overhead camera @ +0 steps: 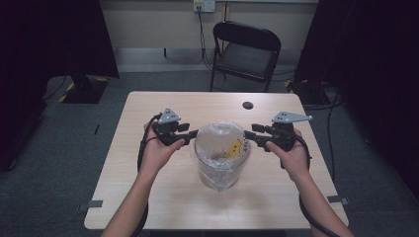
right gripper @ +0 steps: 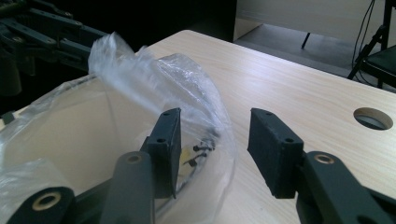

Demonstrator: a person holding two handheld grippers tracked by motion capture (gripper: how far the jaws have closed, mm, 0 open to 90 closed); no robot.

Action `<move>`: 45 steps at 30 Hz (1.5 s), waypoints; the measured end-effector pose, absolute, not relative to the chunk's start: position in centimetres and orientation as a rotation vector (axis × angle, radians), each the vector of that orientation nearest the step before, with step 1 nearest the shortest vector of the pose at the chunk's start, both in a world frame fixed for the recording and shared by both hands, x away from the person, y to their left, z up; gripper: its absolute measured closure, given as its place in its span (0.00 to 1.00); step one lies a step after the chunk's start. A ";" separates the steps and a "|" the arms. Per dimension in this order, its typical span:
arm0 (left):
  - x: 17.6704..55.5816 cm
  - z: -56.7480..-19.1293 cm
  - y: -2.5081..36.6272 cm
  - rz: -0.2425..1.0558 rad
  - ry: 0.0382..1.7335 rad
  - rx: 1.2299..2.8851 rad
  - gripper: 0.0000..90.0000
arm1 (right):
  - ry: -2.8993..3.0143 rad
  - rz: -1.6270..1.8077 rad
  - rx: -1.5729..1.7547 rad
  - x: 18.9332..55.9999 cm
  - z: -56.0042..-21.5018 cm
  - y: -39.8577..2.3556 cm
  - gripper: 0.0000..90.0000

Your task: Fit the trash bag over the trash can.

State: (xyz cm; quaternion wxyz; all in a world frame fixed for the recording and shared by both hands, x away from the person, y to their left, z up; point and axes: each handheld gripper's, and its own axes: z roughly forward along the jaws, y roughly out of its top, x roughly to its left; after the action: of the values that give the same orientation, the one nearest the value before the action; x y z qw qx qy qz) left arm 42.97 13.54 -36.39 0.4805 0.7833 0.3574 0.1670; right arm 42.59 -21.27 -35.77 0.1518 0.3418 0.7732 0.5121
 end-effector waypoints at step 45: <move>45.9 -40.9 12.3 0.282 0.976 1.917 1.00 | 2.311 1.394 1.167 47.4 -41.3 -19.2 1.00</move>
State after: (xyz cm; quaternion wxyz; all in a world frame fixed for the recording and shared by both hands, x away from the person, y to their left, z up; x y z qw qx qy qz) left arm 45.89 12.31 -40.93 0.4670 0.7814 0.3977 0.1148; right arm 47.36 -19.20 -41.28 0.1002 0.3949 0.7819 0.4717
